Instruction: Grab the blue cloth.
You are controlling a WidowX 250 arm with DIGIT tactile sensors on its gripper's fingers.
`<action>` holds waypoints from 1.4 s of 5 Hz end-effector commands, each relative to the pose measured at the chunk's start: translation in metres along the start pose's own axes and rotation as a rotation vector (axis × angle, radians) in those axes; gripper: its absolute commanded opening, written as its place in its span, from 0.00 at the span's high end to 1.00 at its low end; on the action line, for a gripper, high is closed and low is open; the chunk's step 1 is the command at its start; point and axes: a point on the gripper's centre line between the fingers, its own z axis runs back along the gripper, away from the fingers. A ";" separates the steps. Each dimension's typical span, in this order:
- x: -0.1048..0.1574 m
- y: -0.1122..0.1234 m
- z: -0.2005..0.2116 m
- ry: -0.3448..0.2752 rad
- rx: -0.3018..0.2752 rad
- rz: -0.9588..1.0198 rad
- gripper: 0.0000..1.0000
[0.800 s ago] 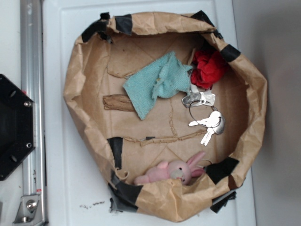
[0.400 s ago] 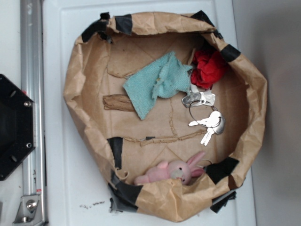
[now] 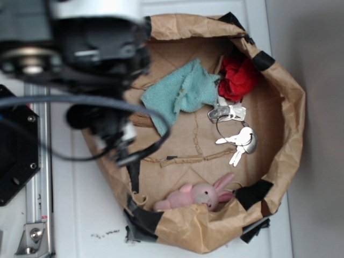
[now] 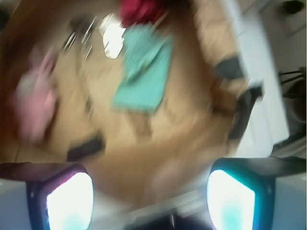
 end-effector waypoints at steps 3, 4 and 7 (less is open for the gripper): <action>0.062 -0.007 -0.119 0.025 0.023 0.007 0.00; 0.070 -0.014 -0.141 0.026 -0.002 -0.046 0.00; 0.076 -0.025 -0.137 -0.033 -0.104 -0.150 1.00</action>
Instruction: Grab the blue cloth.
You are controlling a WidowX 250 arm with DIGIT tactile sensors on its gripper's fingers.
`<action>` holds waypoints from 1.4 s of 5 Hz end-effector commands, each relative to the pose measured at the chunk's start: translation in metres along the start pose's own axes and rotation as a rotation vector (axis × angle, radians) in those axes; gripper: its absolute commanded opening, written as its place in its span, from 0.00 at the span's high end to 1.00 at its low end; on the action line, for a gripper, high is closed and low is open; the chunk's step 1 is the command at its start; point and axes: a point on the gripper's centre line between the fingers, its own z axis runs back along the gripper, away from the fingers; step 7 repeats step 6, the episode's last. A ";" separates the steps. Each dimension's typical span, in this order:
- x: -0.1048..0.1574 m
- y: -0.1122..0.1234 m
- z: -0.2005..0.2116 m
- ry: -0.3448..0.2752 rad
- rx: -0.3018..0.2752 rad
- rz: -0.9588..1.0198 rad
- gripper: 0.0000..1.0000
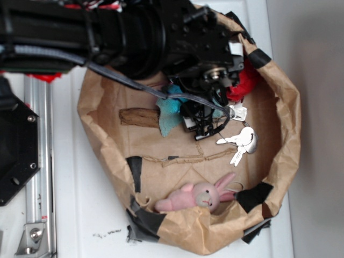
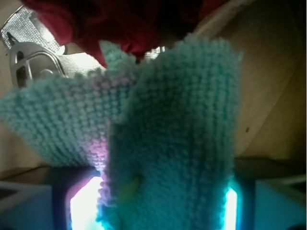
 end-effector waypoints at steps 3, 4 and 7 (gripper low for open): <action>-0.013 -0.020 0.154 -0.150 0.019 -0.291 1.00; -0.025 -0.024 0.178 -0.106 -0.052 -0.369 1.00; -0.030 -0.029 0.164 -0.052 -0.088 -0.315 1.00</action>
